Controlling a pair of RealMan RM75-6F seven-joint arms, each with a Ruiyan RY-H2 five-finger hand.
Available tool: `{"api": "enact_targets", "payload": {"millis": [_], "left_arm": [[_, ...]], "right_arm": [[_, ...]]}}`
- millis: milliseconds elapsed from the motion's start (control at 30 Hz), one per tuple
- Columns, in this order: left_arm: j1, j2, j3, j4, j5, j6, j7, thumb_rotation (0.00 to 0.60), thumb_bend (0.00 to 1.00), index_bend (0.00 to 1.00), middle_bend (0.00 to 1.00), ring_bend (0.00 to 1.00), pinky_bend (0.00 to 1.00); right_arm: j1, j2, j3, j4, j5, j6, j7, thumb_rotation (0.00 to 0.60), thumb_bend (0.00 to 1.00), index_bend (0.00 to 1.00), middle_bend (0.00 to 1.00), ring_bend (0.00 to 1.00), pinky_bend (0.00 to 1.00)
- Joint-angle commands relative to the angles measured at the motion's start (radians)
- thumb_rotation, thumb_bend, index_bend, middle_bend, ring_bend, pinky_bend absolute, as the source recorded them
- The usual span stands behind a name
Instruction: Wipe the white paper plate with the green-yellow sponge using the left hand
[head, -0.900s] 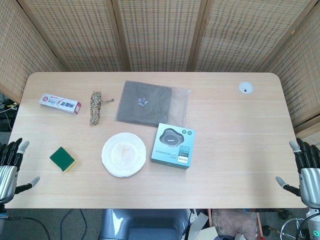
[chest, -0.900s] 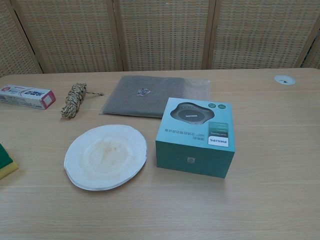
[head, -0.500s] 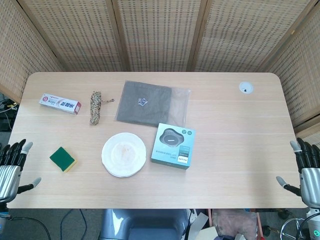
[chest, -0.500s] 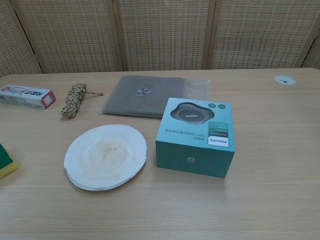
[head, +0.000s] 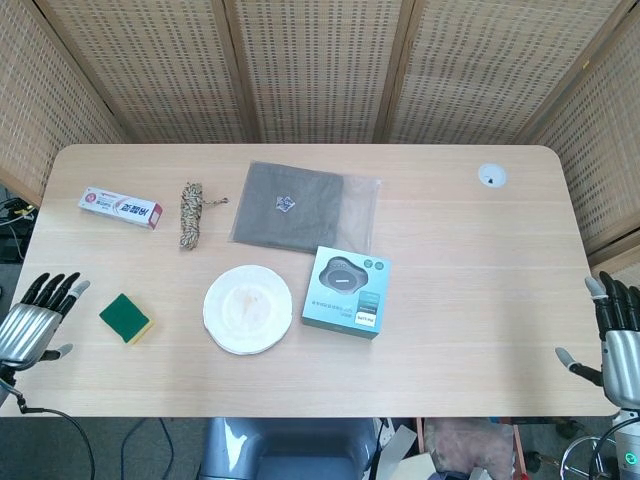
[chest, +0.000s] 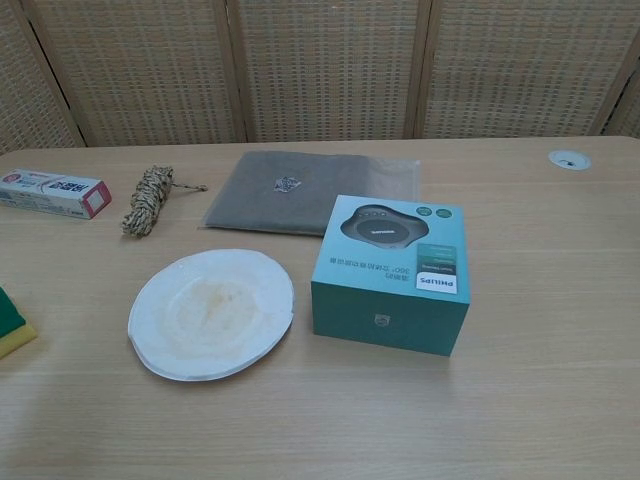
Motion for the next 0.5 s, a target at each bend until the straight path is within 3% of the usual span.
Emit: {"api": "enact_targets", "payload": {"millis": [33,167,500], "left_arm": [[-0.069,-0.134,0.038,0.201,0.054,-0.048,-0.170,0.600,0.00,0.02,0.00,0.00,0.05],[-0.088,-0.191,0.054,0.281,0.064,-0.053,-0.220,0.600,0.00,0.13,0.04,0.00,0.11],[-0.120,-0.268,0.077,0.362,0.062,-0.102,-0.224,0.600,0.00,0.32,0.17,0.08,0.19]], "right_arm": [[0.002,-0.002,0.002,0.003,0.003,-0.004,-0.001,0.600,0.00,0.00,0.00,0.00,0.00],[0.004,-0.004,0.004,0.007,0.009,-0.010,0.000,0.600,0.00,0.00,0.00,0.00,0.00],[0.005,-0.005,0.010,0.010,0.020,-0.016,0.011,0.600,0.00,0.00,0.00,0.00,0.00]]}}
